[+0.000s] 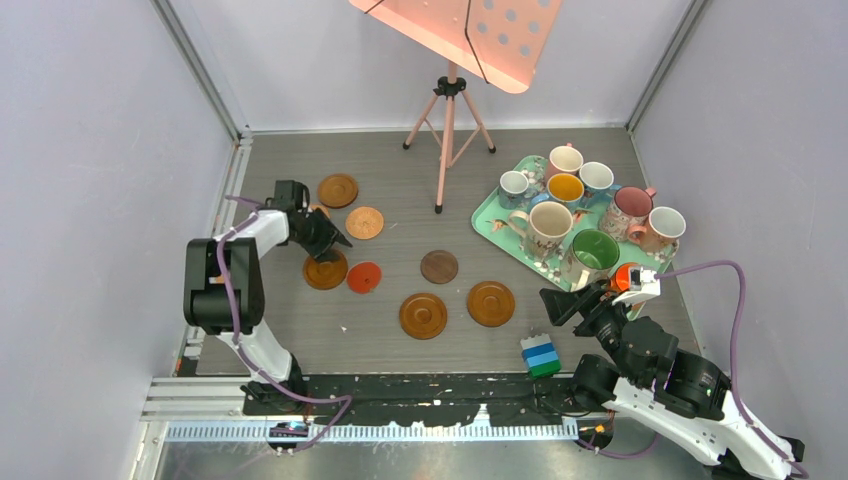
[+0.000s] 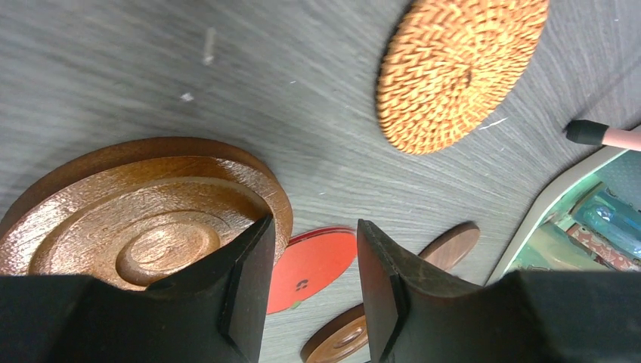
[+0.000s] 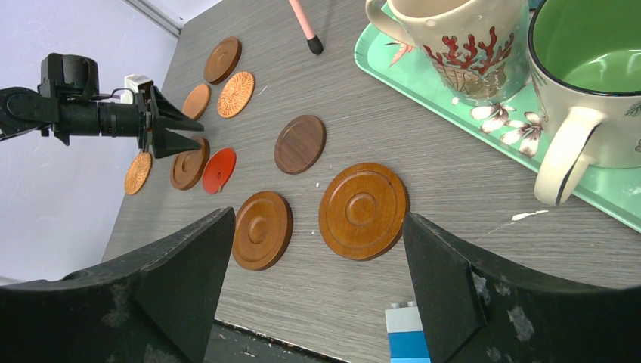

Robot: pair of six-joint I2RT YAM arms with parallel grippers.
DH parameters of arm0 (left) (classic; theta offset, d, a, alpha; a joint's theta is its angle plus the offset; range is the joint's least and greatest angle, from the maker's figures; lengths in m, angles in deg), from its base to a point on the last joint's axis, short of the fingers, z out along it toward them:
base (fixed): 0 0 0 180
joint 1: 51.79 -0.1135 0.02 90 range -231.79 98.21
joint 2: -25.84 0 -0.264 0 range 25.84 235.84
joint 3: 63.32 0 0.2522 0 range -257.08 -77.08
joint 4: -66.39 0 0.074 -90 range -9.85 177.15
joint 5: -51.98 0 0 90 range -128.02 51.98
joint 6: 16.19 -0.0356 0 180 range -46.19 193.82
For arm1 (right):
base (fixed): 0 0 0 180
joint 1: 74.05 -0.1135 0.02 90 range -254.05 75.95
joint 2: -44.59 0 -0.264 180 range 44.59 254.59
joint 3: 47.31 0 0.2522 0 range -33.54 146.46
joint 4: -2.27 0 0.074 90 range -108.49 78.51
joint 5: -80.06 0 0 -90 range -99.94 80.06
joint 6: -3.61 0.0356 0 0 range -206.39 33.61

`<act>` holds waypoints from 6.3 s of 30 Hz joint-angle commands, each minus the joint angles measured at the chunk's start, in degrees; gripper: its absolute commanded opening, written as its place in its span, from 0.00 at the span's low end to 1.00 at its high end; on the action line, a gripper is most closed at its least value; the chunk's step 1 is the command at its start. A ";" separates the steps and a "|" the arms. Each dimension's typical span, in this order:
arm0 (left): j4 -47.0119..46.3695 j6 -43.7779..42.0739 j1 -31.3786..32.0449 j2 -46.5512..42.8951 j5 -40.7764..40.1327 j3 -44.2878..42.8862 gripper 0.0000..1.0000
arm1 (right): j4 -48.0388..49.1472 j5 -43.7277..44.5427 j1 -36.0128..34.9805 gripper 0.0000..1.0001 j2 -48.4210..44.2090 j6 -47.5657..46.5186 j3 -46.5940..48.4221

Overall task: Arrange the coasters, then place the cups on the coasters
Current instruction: Move the coaster to the center of the board.

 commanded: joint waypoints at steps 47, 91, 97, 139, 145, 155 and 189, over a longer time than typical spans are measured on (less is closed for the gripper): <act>6.37 -0.62 2.56 -12.14 -16.76 8.25 0.50 | 1.00 -0.41 0.06 0.89 -5.91 0.33 0.81; 8.39 2.33 9.33 -19.74 -14.79 11.06 0.50 | 1.11 -0.41 0.06 0.89 -6.01 0.55 0.53; 3.91 5.79 12.74 -22.09 -13.38 16.52 0.49 | 1.69 -0.57 0.06 0.89 -5.96 0.30 -0.06; -6.21 19.53 26.13 -15.03 -18.58 16.28 0.46 | 1.47 -1.78 0.06 0.89 -6.96 0.19 0.47; -6.98 20.14 27.64 -13.16 -18.60 14.43 0.48 | 1.51 -1.90 0.06 0.89 -6.74 0.04 0.50; -7.17 19.84 28.51 -8.12 -18.60 9.82 0.48 | 1.29 -1.91 0.08 0.89 -7.19 0.09 0.74; 10.08 12.31 25.20 -18.36 -32.72 -1.88 0.49 | 1.46 -2.13 0.06 0.89 -7.51 0.69 0.19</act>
